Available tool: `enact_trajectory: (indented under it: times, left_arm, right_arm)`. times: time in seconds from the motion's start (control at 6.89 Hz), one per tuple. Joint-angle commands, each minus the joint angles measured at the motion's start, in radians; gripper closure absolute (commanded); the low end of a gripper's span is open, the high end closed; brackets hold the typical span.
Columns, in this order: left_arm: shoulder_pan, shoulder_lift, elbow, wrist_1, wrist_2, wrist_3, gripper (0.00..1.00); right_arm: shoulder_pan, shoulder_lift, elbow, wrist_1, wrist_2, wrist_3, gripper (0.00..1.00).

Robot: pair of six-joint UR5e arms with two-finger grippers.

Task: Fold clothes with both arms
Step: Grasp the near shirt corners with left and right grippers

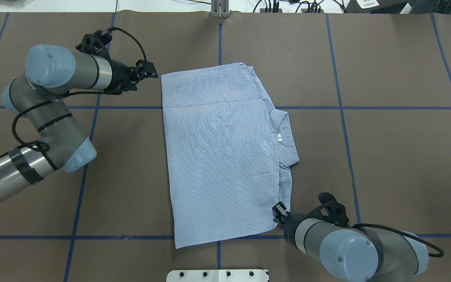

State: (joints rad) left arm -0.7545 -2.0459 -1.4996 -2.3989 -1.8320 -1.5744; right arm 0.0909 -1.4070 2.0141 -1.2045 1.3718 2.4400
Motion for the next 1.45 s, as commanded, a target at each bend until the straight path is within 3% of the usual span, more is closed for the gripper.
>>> enact_trajectory:
  times: [0.0, 0.29, 0.58, 0.73, 1.31]
  left_arm:
    - [0.116, 0.164, -0.228, 0.000, 0.003, -0.143, 0.16]
    - [0.307, 0.329, -0.432, -0.003, 0.045, -0.334, 0.16]
    - [0.539, 0.332, -0.442, 0.000, 0.236, -0.465, 0.16]
    - [0.588, 0.332, -0.433, 0.001, 0.279, -0.487, 0.17]
    - [0.630, 0.332, -0.412, 0.001, 0.283, -0.510, 0.23]
  right_arm:
    - [-0.055, -0.001, 0.009, -0.001, -0.045, 0.028, 1.00]
    - [-0.063, 0.000, 0.011, -0.001, -0.059, 0.051, 1.00]
    - [-0.062, 0.000, 0.012, 0.000, -0.059, 0.051, 1.00]
    - [-0.060, 0.000, 0.020, -0.001, -0.059, 0.051, 1.00]
    - [-0.062, 0.000, 0.021, 0.000, -0.060, 0.050, 1.00]
